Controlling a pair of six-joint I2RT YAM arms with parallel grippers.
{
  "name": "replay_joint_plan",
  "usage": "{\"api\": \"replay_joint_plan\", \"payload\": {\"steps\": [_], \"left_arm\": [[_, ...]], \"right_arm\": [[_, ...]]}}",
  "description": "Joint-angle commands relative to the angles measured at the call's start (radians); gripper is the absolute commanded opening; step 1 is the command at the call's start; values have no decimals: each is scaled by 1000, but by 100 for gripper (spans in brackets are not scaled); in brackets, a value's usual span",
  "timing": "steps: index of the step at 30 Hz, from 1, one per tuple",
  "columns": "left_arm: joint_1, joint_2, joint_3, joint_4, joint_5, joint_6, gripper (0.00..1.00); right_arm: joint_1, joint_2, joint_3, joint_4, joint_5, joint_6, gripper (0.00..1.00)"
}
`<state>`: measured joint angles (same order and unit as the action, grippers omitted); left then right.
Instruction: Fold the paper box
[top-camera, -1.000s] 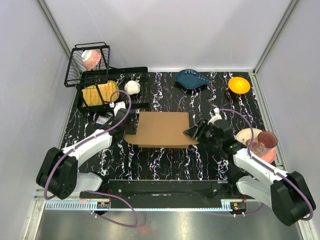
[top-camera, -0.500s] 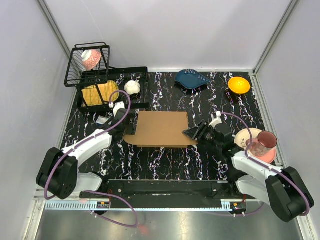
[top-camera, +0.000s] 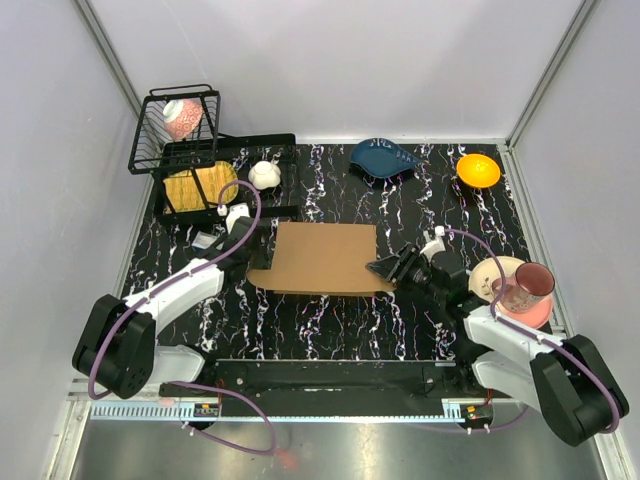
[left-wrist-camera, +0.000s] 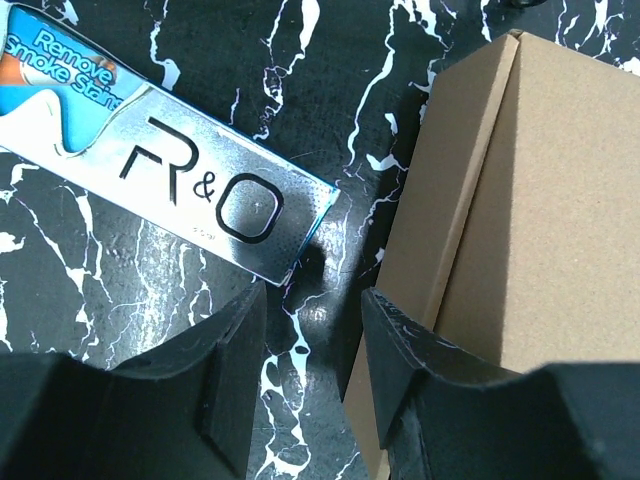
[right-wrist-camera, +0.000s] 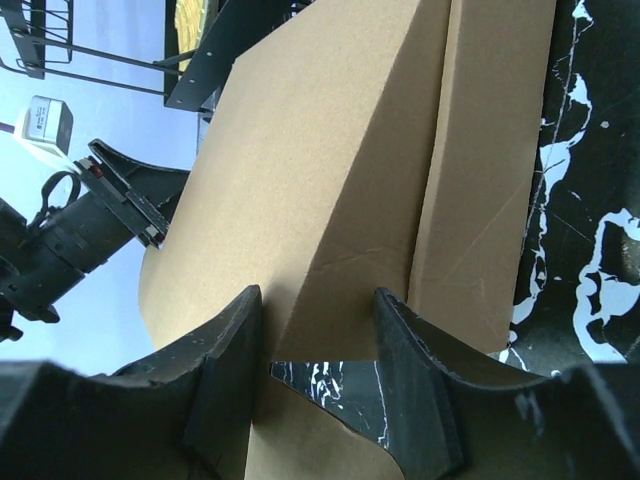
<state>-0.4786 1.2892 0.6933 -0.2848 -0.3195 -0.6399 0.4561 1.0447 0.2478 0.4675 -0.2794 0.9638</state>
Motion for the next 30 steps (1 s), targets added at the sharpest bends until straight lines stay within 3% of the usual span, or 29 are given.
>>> {"api": "replay_joint_plan", "payload": {"steps": [1, 10, 14, 18, 22, 30], "left_arm": [[-15, -14, 0, 61, 42, -21, 46], [-15, -14, -6, 65, 43, -21, 46], [-15, -10, -3, 65, 45, -21, 46], [-15, -11, -6, 59, 34, -15, 46], [-15, -11, -3, 59, 28, -14, 46], [-15, -17, -6, 52, 30, -15, 46]], "right_arm": [[16, 66, -41, 32, -70, 81, 48], [16, 91, -42, 111, -95, 147, 53], [16, 51, 2, -82, -49, 55, 58], [16, -85, 33, -263, 35, -16, 76], [16, -195, 106, -491, 118, -115, 84], [15, -201, 220, -682, 233, -263, 86]]}}
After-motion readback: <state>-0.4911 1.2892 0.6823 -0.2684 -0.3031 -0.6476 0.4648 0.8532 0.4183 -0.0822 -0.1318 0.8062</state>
